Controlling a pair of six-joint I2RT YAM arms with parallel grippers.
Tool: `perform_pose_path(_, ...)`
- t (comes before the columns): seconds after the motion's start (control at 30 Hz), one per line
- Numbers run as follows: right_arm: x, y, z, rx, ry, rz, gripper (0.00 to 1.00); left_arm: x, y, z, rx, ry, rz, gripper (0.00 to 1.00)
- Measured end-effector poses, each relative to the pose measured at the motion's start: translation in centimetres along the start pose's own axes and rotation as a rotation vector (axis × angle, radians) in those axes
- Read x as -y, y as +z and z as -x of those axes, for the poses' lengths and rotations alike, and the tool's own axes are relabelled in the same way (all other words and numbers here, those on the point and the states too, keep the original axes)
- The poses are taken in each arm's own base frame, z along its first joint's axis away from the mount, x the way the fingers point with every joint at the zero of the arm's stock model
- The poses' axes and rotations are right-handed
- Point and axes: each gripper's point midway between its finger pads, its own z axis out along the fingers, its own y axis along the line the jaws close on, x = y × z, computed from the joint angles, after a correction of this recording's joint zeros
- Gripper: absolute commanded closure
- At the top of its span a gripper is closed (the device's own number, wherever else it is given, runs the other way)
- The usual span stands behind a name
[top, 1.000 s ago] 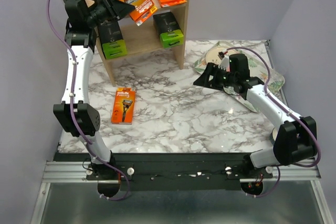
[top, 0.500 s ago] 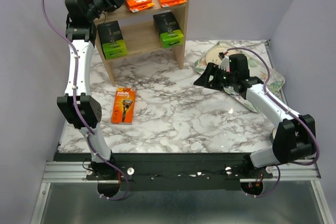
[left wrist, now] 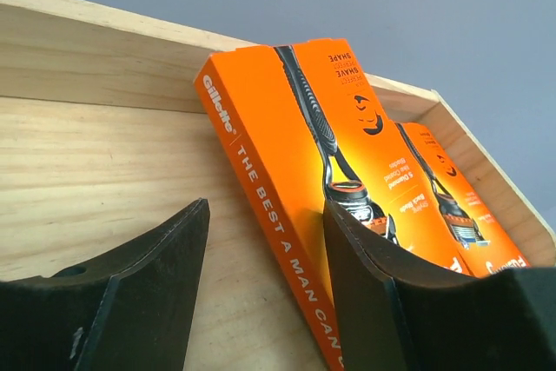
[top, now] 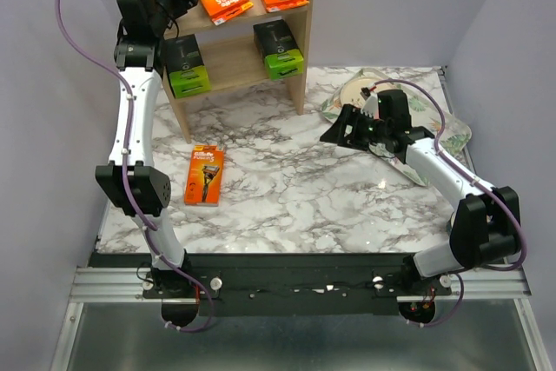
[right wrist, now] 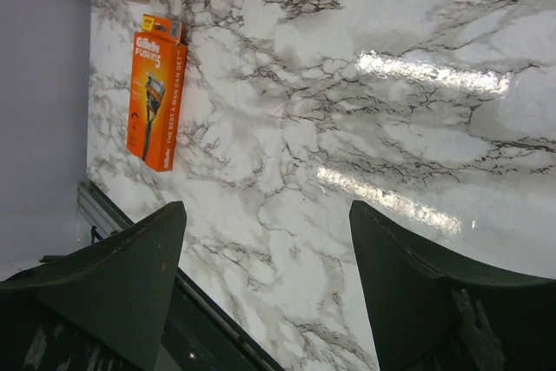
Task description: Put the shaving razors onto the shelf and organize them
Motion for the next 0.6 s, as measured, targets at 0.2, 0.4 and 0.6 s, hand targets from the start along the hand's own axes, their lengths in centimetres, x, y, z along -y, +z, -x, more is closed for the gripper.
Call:
perform_pose_path(0.2,-0.1,0.0,0.1,0.005,-0.001,0.003,0.16,2.2,-0.6,-1.1,-0.012,0.011,-0.015,0.37)
perform_pose_path(0.4,-0.1,0.0,0.3,0.011,-0.003,0.006,0.16,4.7,-0.7,-3.4,-0.059,-0.009,-0.086,0.52)
perform_pose_path(0.6,-0.2,0.0,0.3,0.012,-0.003,0.007,0.16,5.2,-0.9,-4.2,-0.08,-0.025,-0.107,0.57)
